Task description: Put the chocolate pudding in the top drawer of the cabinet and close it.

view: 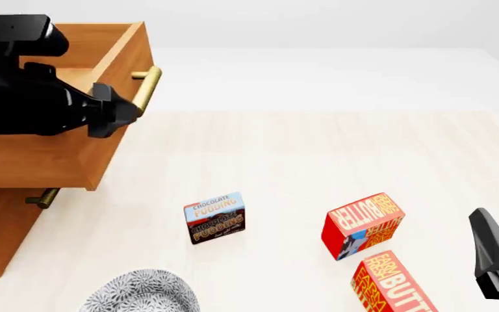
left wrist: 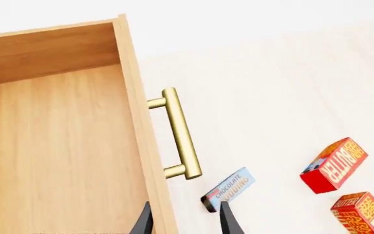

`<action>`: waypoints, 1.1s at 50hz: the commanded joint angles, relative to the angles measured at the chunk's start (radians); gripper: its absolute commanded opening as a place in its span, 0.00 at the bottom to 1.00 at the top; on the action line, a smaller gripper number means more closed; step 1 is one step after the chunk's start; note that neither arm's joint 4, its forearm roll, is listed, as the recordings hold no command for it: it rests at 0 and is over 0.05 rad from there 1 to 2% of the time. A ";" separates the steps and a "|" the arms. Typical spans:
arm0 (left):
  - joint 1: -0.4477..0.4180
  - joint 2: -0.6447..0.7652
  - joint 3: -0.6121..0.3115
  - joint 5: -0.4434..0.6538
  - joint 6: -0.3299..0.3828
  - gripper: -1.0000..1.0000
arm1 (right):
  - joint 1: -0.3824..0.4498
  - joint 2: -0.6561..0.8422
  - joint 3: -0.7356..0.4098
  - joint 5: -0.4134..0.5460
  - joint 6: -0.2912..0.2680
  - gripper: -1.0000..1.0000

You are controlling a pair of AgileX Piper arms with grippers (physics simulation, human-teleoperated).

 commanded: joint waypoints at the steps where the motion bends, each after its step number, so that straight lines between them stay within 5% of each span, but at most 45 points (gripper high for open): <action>1: -0.074 0.131 0.127 -0.010 0.002 1.00 | 0.000 0.002 0.001 -0.004 -0.003 1.00; 24: -0.014 0.081 -0.217 0.203 0.172 1.00 | -0.001 0.002 0.001 -0.004 -0.003 1.00; 55: -0.025 0.038 -0.392 0.252 0.389 1.00 | 0.000 0.002 0.001 -0.004 -0.003 1.00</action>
